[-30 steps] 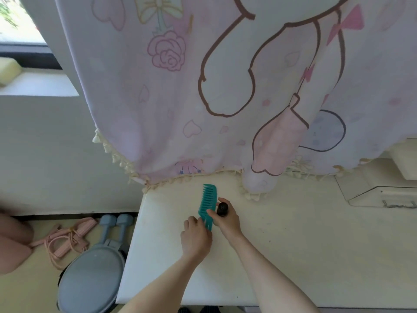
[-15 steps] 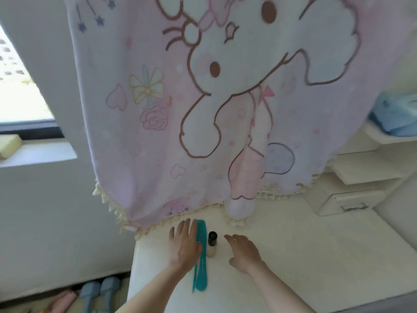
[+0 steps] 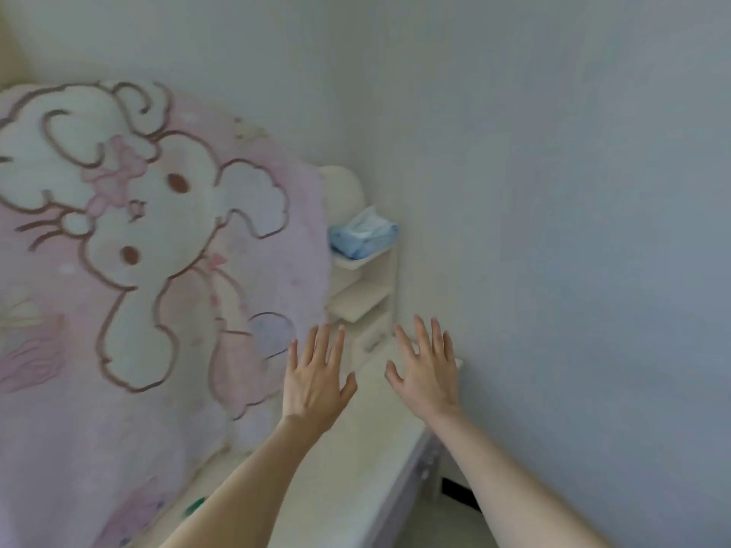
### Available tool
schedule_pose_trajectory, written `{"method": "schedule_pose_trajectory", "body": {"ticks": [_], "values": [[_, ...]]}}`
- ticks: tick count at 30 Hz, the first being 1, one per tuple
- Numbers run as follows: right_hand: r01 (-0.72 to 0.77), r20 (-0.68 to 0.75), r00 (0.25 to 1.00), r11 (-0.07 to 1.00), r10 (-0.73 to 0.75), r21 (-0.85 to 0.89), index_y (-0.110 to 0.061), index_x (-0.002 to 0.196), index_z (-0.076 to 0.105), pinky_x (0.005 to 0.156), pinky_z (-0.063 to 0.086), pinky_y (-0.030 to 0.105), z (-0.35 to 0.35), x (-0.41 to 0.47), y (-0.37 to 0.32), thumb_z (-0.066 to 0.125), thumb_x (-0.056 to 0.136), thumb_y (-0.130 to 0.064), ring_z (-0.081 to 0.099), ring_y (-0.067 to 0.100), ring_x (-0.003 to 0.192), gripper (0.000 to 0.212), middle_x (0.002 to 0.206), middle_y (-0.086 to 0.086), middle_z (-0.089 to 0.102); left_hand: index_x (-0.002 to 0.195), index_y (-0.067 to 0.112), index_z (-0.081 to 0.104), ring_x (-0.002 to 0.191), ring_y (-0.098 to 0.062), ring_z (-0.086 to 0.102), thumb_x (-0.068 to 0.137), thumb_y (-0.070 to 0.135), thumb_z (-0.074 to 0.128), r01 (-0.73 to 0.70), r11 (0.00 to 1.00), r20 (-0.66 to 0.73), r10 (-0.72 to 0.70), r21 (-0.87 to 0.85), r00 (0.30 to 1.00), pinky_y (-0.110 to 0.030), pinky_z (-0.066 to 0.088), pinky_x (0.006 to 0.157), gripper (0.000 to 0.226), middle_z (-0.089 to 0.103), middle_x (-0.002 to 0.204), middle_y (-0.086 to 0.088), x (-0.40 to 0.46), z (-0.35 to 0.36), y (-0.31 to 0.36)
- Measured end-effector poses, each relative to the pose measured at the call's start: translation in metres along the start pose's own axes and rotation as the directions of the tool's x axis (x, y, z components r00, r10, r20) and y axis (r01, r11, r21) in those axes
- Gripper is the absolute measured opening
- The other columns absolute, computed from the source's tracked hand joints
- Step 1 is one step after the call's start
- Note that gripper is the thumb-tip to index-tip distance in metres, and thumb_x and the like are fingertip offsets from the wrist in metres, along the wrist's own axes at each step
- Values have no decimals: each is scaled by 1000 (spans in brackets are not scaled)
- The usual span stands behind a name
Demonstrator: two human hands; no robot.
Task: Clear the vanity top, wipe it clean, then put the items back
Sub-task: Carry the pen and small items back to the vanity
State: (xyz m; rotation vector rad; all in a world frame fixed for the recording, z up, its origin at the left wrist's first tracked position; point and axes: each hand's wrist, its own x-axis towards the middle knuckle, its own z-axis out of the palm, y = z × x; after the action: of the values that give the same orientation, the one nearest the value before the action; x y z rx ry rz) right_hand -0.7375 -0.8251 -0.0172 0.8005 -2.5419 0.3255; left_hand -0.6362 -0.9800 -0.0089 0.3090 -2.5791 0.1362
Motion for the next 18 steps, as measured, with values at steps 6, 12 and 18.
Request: {"method": "schedule_pose_trajectory", "body": {"ticks": [6, 12, 18], "values": [[-310, -255, 933, 927, 254, -211, -22, 138, 46, 109, 16, 52, -107, -80, 151, 36, 81, -50, 30, 43, 135, 64, 146, 18, 38, 134, 13, 50, 125, -32, 49, 76, 50, 35, -353, 921, -142, 332, -165, 932, -54, 39, 99, 70, 49, 137, -14, 36, -30, 189], [-609, -416, 781, 717, 466, -338, -23, 137, 47, 109, 20, 53, -227, -202, 293, 34, 82, -49, 31, 41, 135, 63, 146, 18, 39, 141, 14, 32, 129, -32, 44, 82, 51, 31, -647, 704, -333, 560, -291, 759, -53, 34, 102, 69, 42, 143, -16, 24, -79, 407], [-755, -548, 654, 497, 521, -428, -22, 134, 51, 110, 26, 53, -335, -326, 396, 36, 79, -46, 37, 42, 132, 62, 142, 19, 44, 140, 13, 35, 126, -33, 47, 83, 49, 32, -777, 465, -458, 630, -425, 628, -53, 37, 101, 68, 46, 139, -17, -24, -137, 593]]}}
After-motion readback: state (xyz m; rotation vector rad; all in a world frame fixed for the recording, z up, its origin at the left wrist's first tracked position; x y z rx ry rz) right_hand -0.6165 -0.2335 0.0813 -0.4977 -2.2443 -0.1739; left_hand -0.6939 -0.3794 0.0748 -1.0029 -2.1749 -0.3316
